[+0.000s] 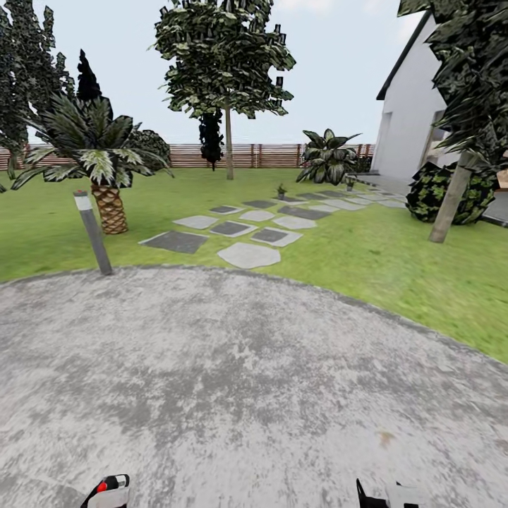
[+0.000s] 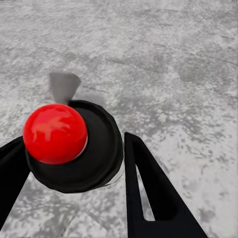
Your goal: Pick up the pesticide atomizer in the garden and spray insectifuge to fully cover both potted plants in the garden.
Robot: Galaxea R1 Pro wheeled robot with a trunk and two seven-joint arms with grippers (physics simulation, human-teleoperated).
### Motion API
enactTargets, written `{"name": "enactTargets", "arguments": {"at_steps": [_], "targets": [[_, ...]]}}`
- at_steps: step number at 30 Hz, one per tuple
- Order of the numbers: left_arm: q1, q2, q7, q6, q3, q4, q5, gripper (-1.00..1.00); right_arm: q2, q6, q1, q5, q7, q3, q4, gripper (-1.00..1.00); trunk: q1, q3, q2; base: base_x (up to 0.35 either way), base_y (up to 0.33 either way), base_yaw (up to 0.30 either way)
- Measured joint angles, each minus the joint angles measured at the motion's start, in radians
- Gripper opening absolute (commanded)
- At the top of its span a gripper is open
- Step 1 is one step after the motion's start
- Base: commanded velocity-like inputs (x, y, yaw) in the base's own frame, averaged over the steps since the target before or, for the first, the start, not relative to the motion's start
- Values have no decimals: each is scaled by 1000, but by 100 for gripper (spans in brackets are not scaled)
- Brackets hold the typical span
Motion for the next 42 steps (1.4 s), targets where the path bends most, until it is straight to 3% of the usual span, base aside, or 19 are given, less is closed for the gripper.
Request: {"name": "enactTargets", "arguments": {"at_steps": [42], "targets": [[0, 0, 0, 0, 0, -1, 2, -100, 1, -1, 0, -2, -5, 0, 0, 100, 0, 0, 0, 335, 0, 0]]}}
